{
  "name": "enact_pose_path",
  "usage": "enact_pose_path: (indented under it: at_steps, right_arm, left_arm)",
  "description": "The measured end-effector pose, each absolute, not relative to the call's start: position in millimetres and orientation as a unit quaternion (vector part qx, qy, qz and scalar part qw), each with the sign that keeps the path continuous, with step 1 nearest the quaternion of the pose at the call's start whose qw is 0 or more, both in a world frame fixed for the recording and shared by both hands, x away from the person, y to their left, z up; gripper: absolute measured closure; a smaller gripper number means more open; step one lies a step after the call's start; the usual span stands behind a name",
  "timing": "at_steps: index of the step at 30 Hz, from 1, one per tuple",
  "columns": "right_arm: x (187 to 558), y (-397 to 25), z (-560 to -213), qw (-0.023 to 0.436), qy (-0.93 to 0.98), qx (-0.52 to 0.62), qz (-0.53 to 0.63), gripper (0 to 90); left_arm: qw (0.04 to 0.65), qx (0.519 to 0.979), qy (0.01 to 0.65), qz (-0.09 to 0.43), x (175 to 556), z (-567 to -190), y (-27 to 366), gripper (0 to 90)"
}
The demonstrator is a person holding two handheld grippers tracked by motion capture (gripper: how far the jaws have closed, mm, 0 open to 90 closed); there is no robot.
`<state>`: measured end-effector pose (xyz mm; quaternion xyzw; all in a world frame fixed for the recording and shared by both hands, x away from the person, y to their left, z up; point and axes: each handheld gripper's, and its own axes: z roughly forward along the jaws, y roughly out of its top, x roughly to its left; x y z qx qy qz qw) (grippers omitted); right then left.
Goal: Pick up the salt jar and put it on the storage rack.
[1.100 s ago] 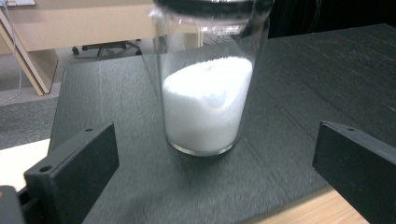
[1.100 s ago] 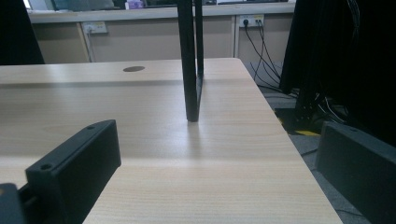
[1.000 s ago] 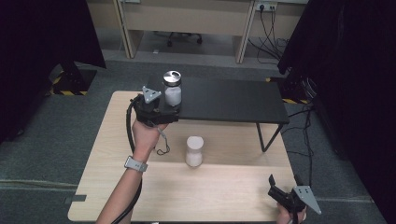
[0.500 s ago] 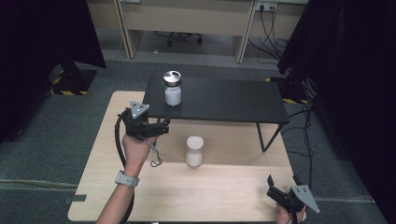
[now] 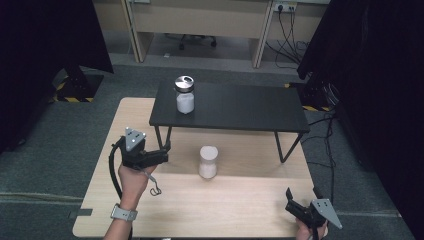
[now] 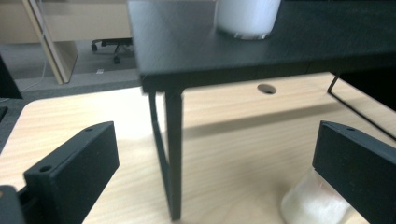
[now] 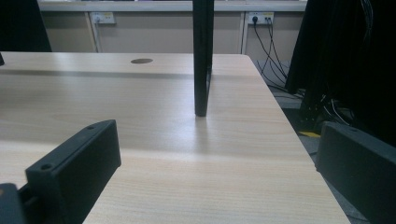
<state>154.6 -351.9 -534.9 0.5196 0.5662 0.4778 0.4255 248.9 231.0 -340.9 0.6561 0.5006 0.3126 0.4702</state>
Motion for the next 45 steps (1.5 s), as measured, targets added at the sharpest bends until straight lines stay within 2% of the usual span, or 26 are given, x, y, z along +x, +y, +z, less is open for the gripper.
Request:
enact_pose_path:
  at_steps: [8,21,40,45]
  right_arm:
    - [155,-353,-534,0.424,0.570,0.518,0.478,0.3]
    - [156,-353,-533,0.425,0.584,0.507,0.470,0.3]
    - [157,-348,-531,0.431,0.597,0.502,0.454,0.3]
    - [158,-347,-530,0.432,0.598,0.503,0.451,0.4]
  left_arm:
    - [0.471,0.663,0.493,0.309,236,-362,244,0.0]
    - [0.458,0.660,0.519,0.292,220,-396,259,0.0]
    - [0.437,0.648,0.546,0.302,198,-437,288,0.0]
    - [0.437,0.643,0.561,0.285,200,-446,298,0.0]
